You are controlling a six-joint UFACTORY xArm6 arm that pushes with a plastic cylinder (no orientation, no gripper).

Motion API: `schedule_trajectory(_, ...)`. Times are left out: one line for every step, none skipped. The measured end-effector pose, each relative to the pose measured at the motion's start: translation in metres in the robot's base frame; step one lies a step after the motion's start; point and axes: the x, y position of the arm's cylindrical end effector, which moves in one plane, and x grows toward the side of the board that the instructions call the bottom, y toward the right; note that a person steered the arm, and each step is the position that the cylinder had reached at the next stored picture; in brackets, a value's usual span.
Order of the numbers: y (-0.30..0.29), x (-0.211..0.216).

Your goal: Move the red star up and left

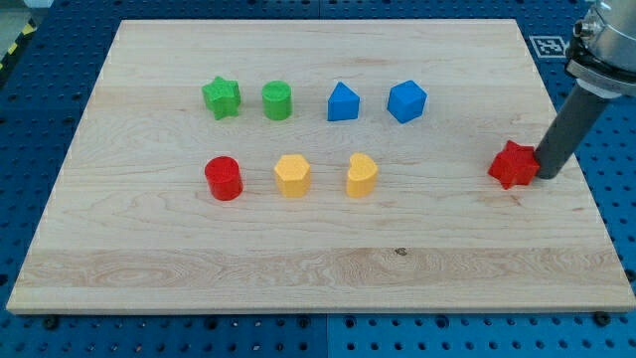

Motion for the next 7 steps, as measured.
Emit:
schedule_trajectory(-0.014,-0.004)
schedule_trajectory(-0.041,-0.004)
schedule_trajectory(-0.047,-0.013)
schedule_trajectory(-0.060,-0.026)
schedule_trajectory(-0.079,-0.026)
schedule_trajectory(-0.089,-0.024)
schedule_trajectory(-0.090,-0.031)
